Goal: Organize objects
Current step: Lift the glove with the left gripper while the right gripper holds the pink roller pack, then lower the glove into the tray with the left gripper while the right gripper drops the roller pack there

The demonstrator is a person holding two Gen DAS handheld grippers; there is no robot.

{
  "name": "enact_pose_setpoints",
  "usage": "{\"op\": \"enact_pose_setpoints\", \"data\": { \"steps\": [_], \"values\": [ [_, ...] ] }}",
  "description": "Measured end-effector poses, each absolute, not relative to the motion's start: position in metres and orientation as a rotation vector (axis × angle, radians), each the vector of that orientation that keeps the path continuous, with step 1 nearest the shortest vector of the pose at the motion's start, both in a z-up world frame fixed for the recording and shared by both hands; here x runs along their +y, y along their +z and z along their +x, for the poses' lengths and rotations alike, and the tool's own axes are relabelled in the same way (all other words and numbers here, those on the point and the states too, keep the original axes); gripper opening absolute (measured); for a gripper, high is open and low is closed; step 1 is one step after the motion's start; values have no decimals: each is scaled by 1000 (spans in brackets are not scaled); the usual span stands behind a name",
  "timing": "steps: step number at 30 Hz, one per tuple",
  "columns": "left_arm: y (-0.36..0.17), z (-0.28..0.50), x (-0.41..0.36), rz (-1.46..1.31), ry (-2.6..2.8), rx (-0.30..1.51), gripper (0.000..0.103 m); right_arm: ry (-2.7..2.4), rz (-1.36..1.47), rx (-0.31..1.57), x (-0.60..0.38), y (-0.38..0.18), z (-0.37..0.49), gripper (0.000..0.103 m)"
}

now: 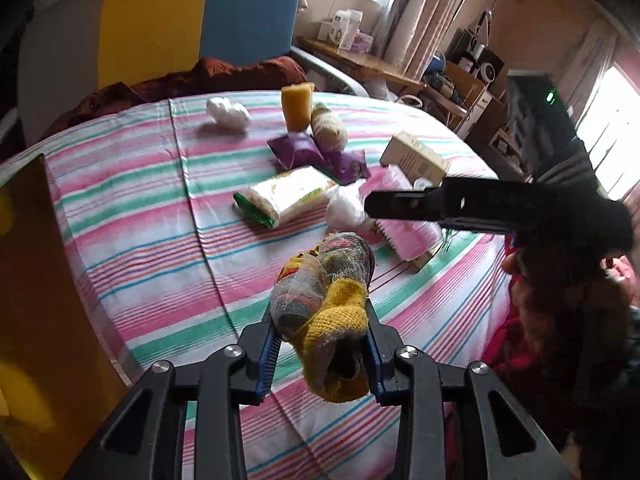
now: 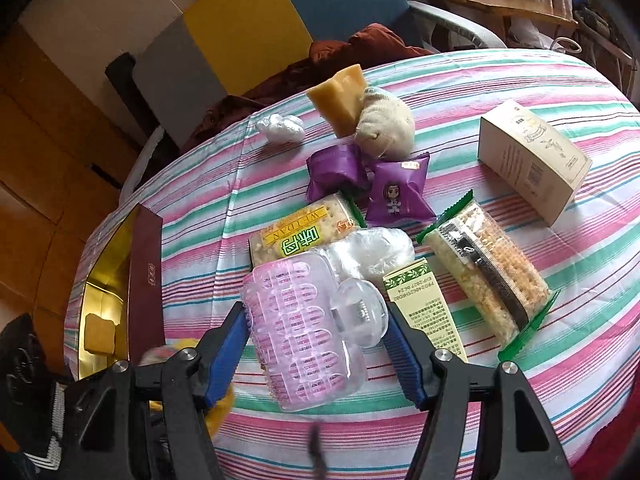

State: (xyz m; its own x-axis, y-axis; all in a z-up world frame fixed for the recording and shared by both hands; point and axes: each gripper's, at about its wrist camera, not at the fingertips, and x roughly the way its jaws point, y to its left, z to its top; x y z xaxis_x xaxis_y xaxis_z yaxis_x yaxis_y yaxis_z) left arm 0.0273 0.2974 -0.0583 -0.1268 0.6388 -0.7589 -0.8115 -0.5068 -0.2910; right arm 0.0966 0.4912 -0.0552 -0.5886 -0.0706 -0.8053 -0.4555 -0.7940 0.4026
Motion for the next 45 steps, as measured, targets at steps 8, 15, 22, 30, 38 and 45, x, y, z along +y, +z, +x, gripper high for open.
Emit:
{"op": "enact_pose_setpoints", "data": {
  "steps": [8, 15, 22, 30, 38, 45],
  "values": [
    [-23, 11, 238, -1045, 1906, 148, 37, 2519, -1273, 841, 480, -48, 94, 67],
    [-8, -21, 139, -1085, 2121, 16, 37, 2515, -1281, 815, 477, -48, 93, 67],
    [-6, -37, 47, -1146, 2300, -131, 37, 2520, -1300, 743, 468, -47, 90, 67],
    [-19, -37, 2, -1183, 2391, -183, 37, 2578, -1331, 587, 432, -37, 78, 67],
    [-38, -35, -5, -1220, 2383, -196, 37, 2741, -1350, 518, 366, -15, 49, 67],
    [-50, -39, -12, -1251, 2382, -225, 37, 2877, -1416, 422, 303, -5, 17, 67]
  ]
}}
